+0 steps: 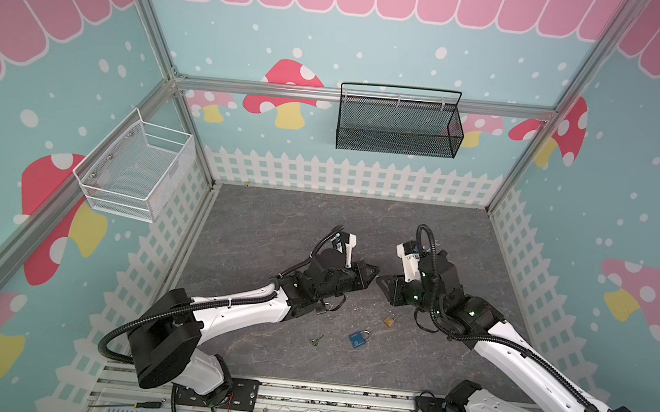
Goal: Unlock with the key
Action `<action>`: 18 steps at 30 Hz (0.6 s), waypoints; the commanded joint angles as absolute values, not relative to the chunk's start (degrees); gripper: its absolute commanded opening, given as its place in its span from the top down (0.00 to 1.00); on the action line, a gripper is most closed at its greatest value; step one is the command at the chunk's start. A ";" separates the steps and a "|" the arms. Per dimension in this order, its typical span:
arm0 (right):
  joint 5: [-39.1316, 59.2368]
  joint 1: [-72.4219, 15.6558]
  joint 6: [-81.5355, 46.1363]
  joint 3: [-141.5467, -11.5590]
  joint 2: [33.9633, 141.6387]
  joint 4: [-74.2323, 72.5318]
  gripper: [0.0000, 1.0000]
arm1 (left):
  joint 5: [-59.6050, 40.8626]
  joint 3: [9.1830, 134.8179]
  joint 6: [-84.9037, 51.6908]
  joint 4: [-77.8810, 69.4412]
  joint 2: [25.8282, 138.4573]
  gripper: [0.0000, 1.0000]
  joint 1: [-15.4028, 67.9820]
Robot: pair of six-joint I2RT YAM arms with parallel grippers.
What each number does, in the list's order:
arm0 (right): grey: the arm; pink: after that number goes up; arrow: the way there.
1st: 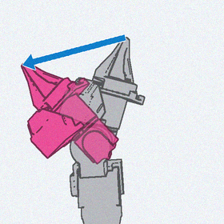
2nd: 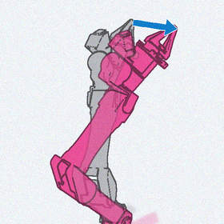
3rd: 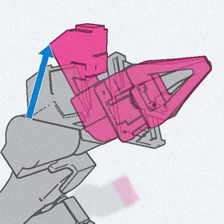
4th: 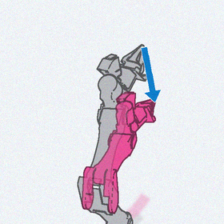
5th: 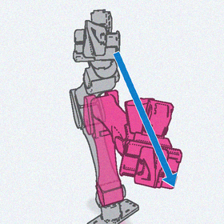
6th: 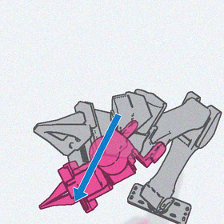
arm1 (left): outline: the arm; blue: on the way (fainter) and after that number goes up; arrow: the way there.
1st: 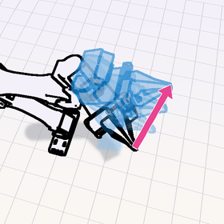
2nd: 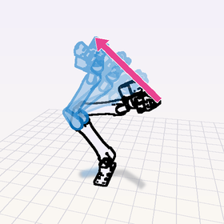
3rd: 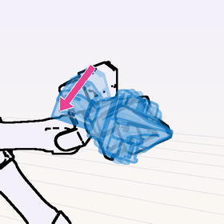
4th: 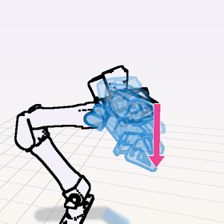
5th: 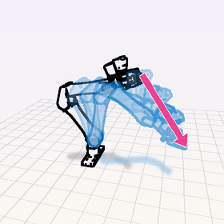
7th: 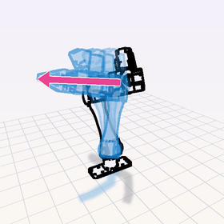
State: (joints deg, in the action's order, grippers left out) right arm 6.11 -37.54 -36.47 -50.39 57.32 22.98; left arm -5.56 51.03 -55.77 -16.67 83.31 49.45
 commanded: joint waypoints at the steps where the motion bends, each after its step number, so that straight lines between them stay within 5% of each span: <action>1: 11.48 -35.37 -35.55 -52.26 55.07 23.06 0.58 | -7.56 49.40 -50.75 -23.09 80.29 1.00 47.71; 10: 47.42 -21.75 -36.94 -50.85 54.82 9.33 0.55 | -18.29 55.01 -36.34 -19.57 77.85 1.00 45.48; 18: 55.15 -19.37 -44.00 -45.77 55.90 -4.14 0.57 | -22.48 57.96 -34.72 -19.56 77.70 1.00 45.44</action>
State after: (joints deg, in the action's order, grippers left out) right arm 48.95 -19.79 -40.38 -48.01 55.44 3.38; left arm -19.92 56.84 -36.99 -19.40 78.81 45.76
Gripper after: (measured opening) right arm 0.434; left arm 0.047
